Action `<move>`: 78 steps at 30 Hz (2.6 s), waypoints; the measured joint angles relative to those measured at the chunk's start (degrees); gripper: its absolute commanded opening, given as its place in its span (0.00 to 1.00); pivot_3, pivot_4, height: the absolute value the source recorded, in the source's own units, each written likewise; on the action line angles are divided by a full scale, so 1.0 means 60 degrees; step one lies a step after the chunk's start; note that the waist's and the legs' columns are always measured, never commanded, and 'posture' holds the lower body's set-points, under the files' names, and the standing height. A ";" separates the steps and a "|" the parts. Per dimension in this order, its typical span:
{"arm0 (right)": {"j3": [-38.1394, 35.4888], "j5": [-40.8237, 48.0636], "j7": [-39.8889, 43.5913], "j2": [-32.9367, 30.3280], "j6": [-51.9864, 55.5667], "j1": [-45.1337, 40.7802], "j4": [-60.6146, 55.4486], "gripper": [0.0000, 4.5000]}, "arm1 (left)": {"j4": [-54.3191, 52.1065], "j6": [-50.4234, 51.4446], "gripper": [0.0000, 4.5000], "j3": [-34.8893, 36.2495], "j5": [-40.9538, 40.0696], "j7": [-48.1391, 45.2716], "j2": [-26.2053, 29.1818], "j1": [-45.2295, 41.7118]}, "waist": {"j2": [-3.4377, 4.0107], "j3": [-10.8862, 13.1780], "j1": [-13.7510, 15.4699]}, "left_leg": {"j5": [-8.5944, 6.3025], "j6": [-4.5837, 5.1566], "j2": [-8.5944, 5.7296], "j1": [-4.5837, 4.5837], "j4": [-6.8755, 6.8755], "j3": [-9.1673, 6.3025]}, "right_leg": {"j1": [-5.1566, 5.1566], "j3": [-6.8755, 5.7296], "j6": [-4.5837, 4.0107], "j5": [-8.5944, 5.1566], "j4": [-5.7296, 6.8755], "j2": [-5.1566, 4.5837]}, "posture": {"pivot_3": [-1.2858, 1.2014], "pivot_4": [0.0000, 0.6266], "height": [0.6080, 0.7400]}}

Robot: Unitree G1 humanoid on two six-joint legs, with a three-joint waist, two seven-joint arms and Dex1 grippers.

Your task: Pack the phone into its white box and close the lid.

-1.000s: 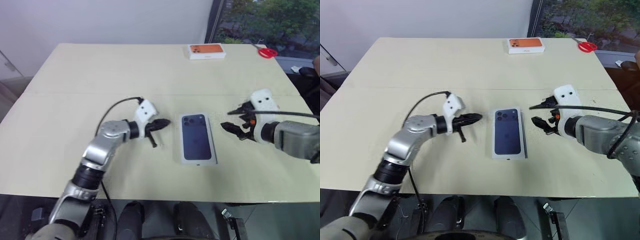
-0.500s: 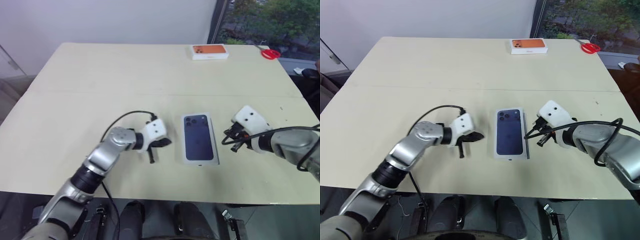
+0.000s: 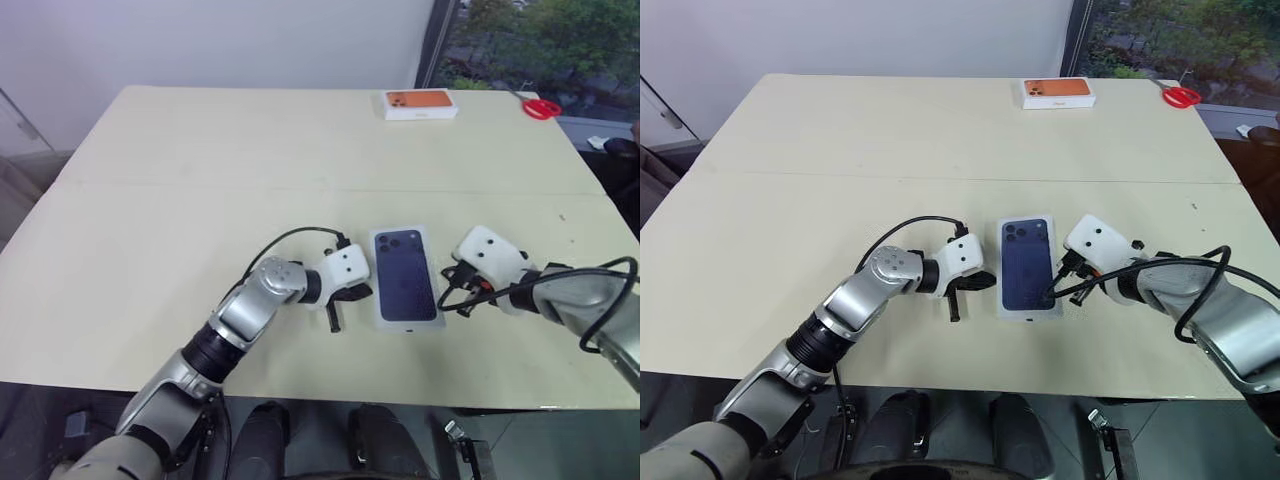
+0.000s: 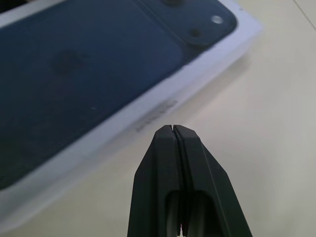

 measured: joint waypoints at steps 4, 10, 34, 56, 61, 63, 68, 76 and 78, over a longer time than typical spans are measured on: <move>0.0000 -0.0299 0.0257 0.0022 0.0001 0.0076 -0.0051 0.01 | 0.0082 -0.0002 0.00 0.0019 0.0001 0.0083 -0.0150 0.0003 | 0.0000 0.0000 0.0004 | 0.0000 0.0000 0.0000 0.0000 0.0001 -0.0001 | 0.0001 -0.0001 0.0000 0.0000 0.0000 -0.0001 | 0.52 0.24 0.93; -0.0001 -0.0667 0.0503 0.0109 0.0015 0.0241 -0.0123 0.01 | 0.0087 -0.0002 0.00 0.0182 -0.0023 0.0170 -0.0284 0.0058 | 0.0000 0.0000 -0.0013 | 0.0000 0.0000 0.0000 0.0000 0.0001 -0.0002 | 0.0000 -0.0001 0.0000 0.0000 0.0001 0.0000 | 0.52 0.24 0.93; -0.0054 -0.1581 0.1107 0.0447 0.0202 0.0322 -0.0144 0.01 | 0.0062 -0.0005 0.00 0.0627 -0.0269 0.0352 -0.0658 0.0353 | 0.0000 0.0000 -0.0008 | 0.0000 -0.0001 -0.0001 0.0002 0.0003 -0.0002 | 0.0003 -0.0002 0.0001 0.0000 0.0002 -0.0002 | 0.52 0.24 0.93; -0.0199 -0.1960 0.1257 0.0569 0.0405 0.0334 -0.0142 0.01 | 0.0063 -0.0011 0.00 0.0970 -0.0276 0.0619 -0.1076 0.0328 | 0.0001 0.0000 -0.0016 | 0.0000 -0.0001 -0.0001 0.0002 0.0003 -0.0003 | 0.0002 -0.0002 0.0001 0.0001 0.0003 -0.0001 | 0.52 0.24 0.93; -0.0203 -0.2061 0.1259 0.0650 0.0414 0.0347 -0.0136 0.01 | 0.0055 -0.0010 0.00 0.0967 -0.0276 0.0596 -0.1075 0.0328 | 0.0001 0.0000 -0.0017 | 0.0000 -0.0001 -0.0001 0.0002 0.0003 -0.0002 | 0.0002 -0.0002 0.0001 0.0001 0.0004 -0.0001 | 0.52 0.24 0.93; -0.0233 -0.2084 0.1264 0.0671 0.0424 0.0350 -0.0130 0.01 | 0.0048 -0.0009 0.00 0.0962 -0.0276 0.0584 -0.1077 0.0328 | 0.0001 0.0000 -0.0017 | 0.0000 -0.0001 -0.0001 0.0002 0.0003 -0.0002 | 0.0001 -0.0002 0.0001 0.0001 0.0005 -0.0001 | 0.52 0.24 0.93; -0.0422 -0.2119 0.1369 0.0668 0.0448 0.0333 -0.0131 0.01 | -0.0078 -0.0004 0.00 0.0939 -0.0275 0.0574 -0.1088 0.0328 | 0.0001 -0.0001 -0.0008 | 0.0000 -0.0001 -0.0001 0.0002 0.0004 -0.0003 | 0.0004 -0.0002 0.0001 0.0001 0.0004 -0.0001 | 0.52 0.24 0.93; -0.0456 -0.2177 0.1460 0.0669 0.0491 0.0452 -0.0131 0.01 | -0.0074 -0.0005 0.00 0.0791 -0.0231 0.0573 -0.1086 0.0329 | 0.0001 -0.0001 -0.0009 | 0.0000 -0.0001 -0.0001 0.0003 0.0005 -0.0002 | 0.0004 -0.0002 0.0001 0.0001 0.0004 -0.0001 | 0.52 0.24 0.93; -0.0456 -0.2201 0.1461 0.0671 0.0491 0.0509 -0.0131 0.01 | -0.0075 -0.0005 0.00 0.0763 -0.0229 0.0572 -0.1086 0.0329 | 0.0001 -0.0001 -0.0011 | 0.0000 -0.0001 -0.0001 0.0003 0.0005 -0.0003 | 0.0004 -0.0002 0.0001 0.0001 0.0005 -0.0001 | 0.52 0.24 0.93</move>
